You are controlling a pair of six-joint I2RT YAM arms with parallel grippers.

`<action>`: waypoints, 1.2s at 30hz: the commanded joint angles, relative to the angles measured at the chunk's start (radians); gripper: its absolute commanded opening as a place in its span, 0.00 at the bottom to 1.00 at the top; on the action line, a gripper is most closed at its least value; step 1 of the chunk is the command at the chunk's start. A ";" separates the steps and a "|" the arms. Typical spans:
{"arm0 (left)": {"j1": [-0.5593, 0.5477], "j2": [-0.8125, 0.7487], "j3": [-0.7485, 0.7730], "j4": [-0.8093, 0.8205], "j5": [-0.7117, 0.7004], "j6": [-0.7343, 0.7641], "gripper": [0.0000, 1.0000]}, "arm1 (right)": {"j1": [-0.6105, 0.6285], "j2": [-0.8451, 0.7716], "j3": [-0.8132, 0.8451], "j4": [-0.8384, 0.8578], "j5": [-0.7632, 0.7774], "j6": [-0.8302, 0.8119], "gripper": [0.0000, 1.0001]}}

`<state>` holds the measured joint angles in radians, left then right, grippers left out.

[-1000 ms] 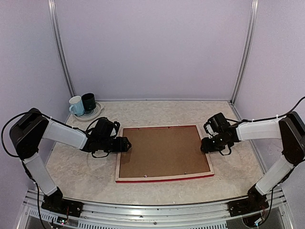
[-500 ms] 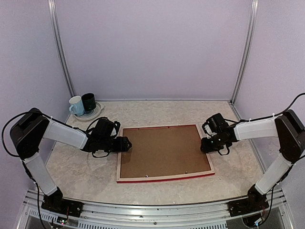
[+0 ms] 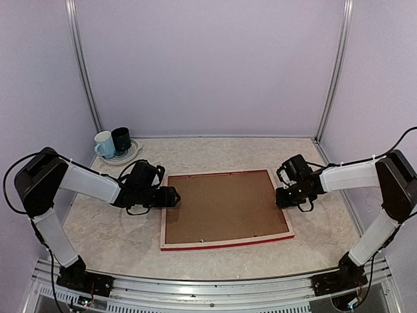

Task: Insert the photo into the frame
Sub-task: Press the fastener onto the backboard.

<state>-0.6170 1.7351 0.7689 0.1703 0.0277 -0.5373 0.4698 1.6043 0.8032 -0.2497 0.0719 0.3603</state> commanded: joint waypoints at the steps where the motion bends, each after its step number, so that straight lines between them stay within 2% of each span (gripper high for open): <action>1: -0.006 0.046 -0.013 -0.092 0.030 0.000 0.80 | -0.005 0.025 -0.016 -0.028 0.011 -0.012 0.12; 4: -0.006 0.046 -0.013 -0.095 0.028 0.000 0.80 | -0.005 0.026 -0.012 -0.038 0.028 0.005 0.06; 9: -0.006 0.044 -0.013 -0.097 0.022 -0.001 0.80 | -0.005 0.024 -0.005 -0.048 0.027 0.045 0.07; 13: -0.006 0.044 -0.013 -0.097 0.021 0.000 0.80 | -0.005 -0.004 0.014 -0.074 0.057 0.063 0.05; 14: -0.006 0.043 -0.013 -0.098 0.021 -0.001 0.80 | -0.004 -0.006 0.030 -0.087 0.058 0.065 0.07; 18: -0.006 0.040 -0.013 -0.100 0.018 -0.001 0.80 | -0.005 -0.023 0.073 -0.118 0.025 0.057 0.42; 20: -0.006 0.039 -0.013 -0.100 0.017 -0.001 0.80 | -0.005 -0.042 0.092 -0.131 0.017 0.053 0.52; 26: -0.006 0.039 -0.013 -0.101 0.018 -0.001 0.80 | -0.005 -0.057 0.159 -0.191 0.006 0.012 0.58; 36: -0.007 0.035 -0.015 -0.101 0.018 -0.001 0.80 | -0.005 0.046 0.148 -0.193 0.010 -0.034 0.58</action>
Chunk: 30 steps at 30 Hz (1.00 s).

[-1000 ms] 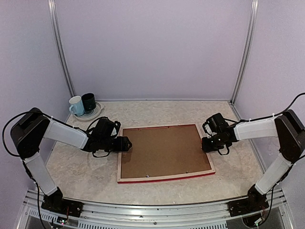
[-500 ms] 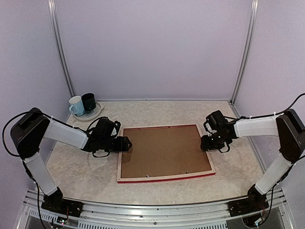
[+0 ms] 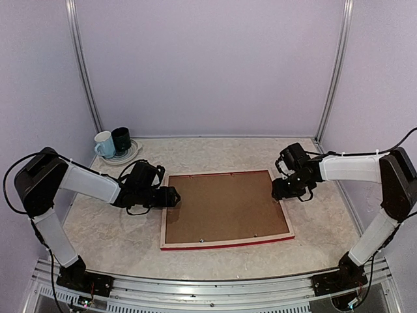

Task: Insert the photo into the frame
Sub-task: Press the fastener onto the backboard.

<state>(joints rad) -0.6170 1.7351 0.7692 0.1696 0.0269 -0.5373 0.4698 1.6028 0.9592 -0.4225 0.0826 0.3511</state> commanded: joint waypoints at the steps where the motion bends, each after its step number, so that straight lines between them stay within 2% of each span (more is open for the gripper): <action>1: -0.006 0.035 -0.015 -0.100 0.018 -0.001 0.80 | -0.005 0.057 -0.011 -0.016 0.002 -0.027 0.57; 14: -0.006 0.037 -0.013 -0.101 0.015 -0.001 0.80 | -0.005 0.088 -0.040 0.009 0.044 -0.038 0.30; 18: -0.006 0.041 -0.013 -0.101 0.017 -0.001 0.80 | -0.005 0.078 -0.042 0.006 0.042 -0.041 0.27; 20: -0.006 0.042 -0.013 -0.099 0.014 -0.002 0.80 | -0.005 0.070 -0.043 0.004 0.038 -0.043 0.31; 22: -0.006 0.035 -0.017 -0.095 0.011 -0.002 0.81 | -0.004 0.058 -0.039 -0.004 0.032 -0.044 0.41; 27: -0.009 -0.027 -0.046 -0.078 -0.054 0.000 0.84 | -0.004 0.002 -0.038 -0.013 0.019 -0.049 0.57; 30: -0.010 -0.099 -0.083 -0.058 -0.110 0.008 0.98 | -0.005 -0.039 -0.044 -0.021 0.019 -0.048 0.70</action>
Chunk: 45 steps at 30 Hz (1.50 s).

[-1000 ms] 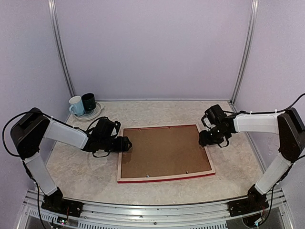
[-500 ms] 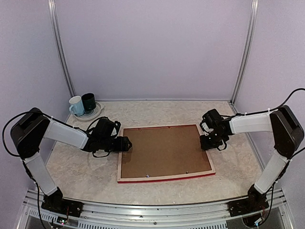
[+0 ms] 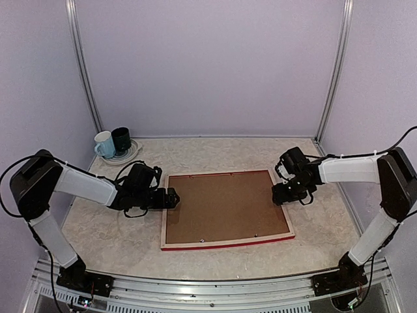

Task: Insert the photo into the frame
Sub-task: Press the fastener onto the backboard.

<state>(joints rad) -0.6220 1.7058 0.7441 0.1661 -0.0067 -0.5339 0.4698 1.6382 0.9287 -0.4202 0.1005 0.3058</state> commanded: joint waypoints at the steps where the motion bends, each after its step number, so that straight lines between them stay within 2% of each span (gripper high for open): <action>1: -0.005 -0.094 -0.072 -0.044 -0.089 0.007 0.99 | -0.005 -0.090 -0.018 -0.024 -0.002 -0.003 0.74; 6: -0.034 -0.268 -0.139 0.002 -0.148 0.014 0.99 | -0.005 -0.193 -0.070 -0.010 -0.035 0.013 0.86; 10: -0.118 -0.412 -0.154 0.006 -0.228 0.057 0.99 | -0.005 -0.302 -0.137 0.035 -0.095 0.023 0.89; 15: -0.224 -0.472 -0.142 0.002 -0.293 0.123 0.99 | -0.005 -0.405 -0.205 0.082 -0.140 0.049 0.90; 23: -0.420 -0.415 -0.065 -0.007 -0.287 0.288 0.99 | -0.005 -0.515 -0.303 0.153 -0.118 0.081 0.93; 26: -0.474 -0.387 -0.031 -0.005 -0.243 0.348 0.99 | -0.005 -0.565 -0.337 0.184 -0.097 0.090 0.94; 30: -0.507 -0.354 -0.001 0.015 -0.113 0.444 0.99 | -0.005 -0.623 -0.382 0.229 -0.060 0.100 0.95; 38: -0.537 -0.176 0.062 0.031 0.020 0.618 0.99 | -0.011 -0.706 -0.477 0.315 0.009 0.104 0.99; 45: -0.554 -0.055 0.087 0.074 0.038 0.686 0.99 | -0.017 -0.750 -0.540 0.367 0.010 0.130 0.99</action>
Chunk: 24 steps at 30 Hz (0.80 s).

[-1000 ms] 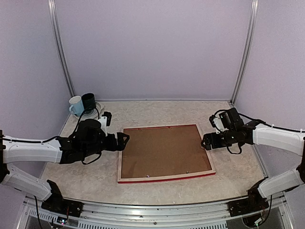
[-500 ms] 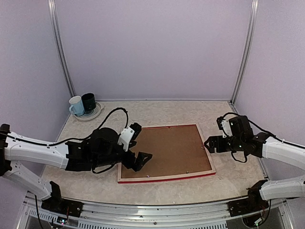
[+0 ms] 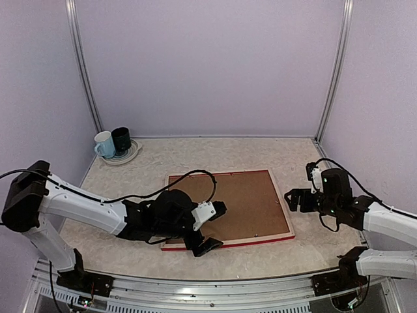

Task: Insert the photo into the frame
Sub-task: Press the fastener onto the backboard, then pick up the photo frame from the center of the board.

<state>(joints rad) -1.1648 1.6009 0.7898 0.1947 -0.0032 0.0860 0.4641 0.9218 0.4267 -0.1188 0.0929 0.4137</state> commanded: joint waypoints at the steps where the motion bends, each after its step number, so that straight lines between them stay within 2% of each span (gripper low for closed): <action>1: -0.013 0.068 0.044 0.052 0.035 0.068 0.99 | -0.011 -0.038 -0.047 0.075 0.015 0.023 0.99; 5: -0.018 0.125 0.045 0.093 0.061 0.085 0.99 | -0.012 -0.032 -0.073 0.112 -0.004 0.026 0.99; 12: -0.006 0.237 0.090 0.123 0.155 0.124 0.90 | -0.011 0.015 -0.081 0.145 -0.033 0.023 0.99; 18: 0.007 0.288 0.107 0.147 0.202 0.124 0.72 | -0.011 0.005 -0.094 0.160 -0.030 0.022 0.99; 24: 0.032 0.291 0.098 0.171 0.221 0.111 0.48 | -0.012 0.004 -0.095 0.163 -0.031 0.022 0.99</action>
<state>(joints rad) -1.1503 1.8812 0.8780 0.3168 0.1864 0.1947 0.4614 0.9340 0.3447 0.0151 0.0647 0.4328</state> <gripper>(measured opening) 0.547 0.986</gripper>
